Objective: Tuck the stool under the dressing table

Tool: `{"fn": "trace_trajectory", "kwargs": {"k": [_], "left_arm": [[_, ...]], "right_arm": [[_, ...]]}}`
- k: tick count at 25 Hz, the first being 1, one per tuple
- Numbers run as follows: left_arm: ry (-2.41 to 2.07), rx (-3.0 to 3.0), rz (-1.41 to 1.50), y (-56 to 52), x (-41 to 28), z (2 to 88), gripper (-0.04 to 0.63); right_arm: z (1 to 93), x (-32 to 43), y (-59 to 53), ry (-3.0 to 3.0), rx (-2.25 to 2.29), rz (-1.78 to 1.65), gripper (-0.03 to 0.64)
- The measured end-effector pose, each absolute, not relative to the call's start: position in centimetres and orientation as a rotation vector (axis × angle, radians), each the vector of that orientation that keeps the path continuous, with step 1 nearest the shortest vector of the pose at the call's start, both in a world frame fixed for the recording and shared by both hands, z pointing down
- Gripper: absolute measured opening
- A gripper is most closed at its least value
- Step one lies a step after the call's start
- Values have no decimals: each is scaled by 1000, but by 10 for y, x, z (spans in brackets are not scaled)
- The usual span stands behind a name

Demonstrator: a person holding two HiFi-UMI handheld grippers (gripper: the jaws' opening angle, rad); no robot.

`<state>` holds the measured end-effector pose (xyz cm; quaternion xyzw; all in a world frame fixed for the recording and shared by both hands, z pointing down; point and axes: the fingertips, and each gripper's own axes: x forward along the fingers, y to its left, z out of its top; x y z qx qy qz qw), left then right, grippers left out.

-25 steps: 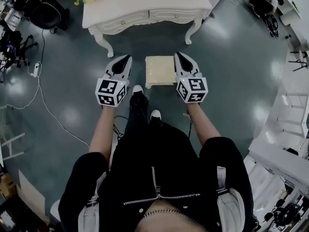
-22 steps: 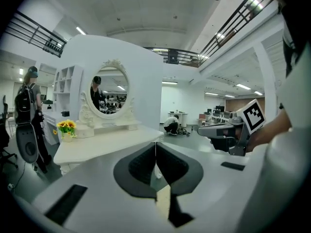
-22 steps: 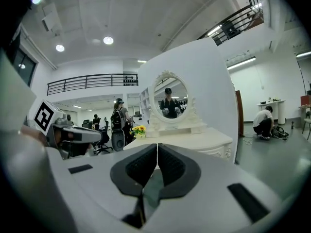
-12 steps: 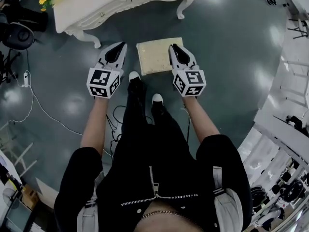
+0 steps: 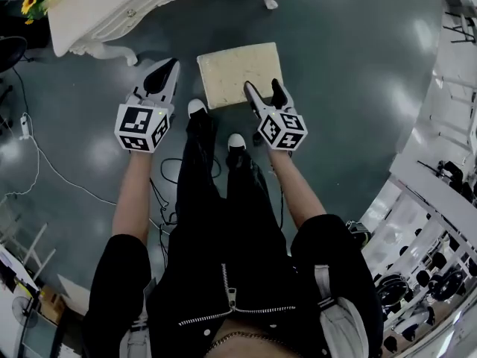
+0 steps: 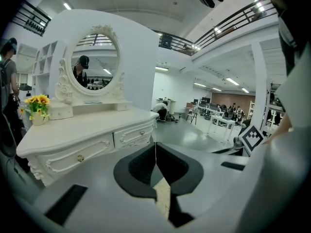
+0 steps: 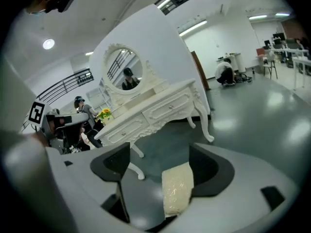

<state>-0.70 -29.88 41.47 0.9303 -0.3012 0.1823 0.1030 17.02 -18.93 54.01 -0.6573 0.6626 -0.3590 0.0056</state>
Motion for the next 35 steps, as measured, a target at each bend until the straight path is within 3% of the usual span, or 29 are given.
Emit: {"fn": "trace_trajectory", "kwargs": {"k": [15,22,35], "left_arm": [[-988,2667,518,-307,-40,512,21],[-1041,2631,544,-309,-61,559,21],[-1140,2564,517,-322,-98,611,21]], "right_arm": [[806,182,-120,1110,-1975,-1770,469],[888,181,-127,1022,-1875,-1810,461],[944,201,-155,1002,-1772,-1754,532]]}}
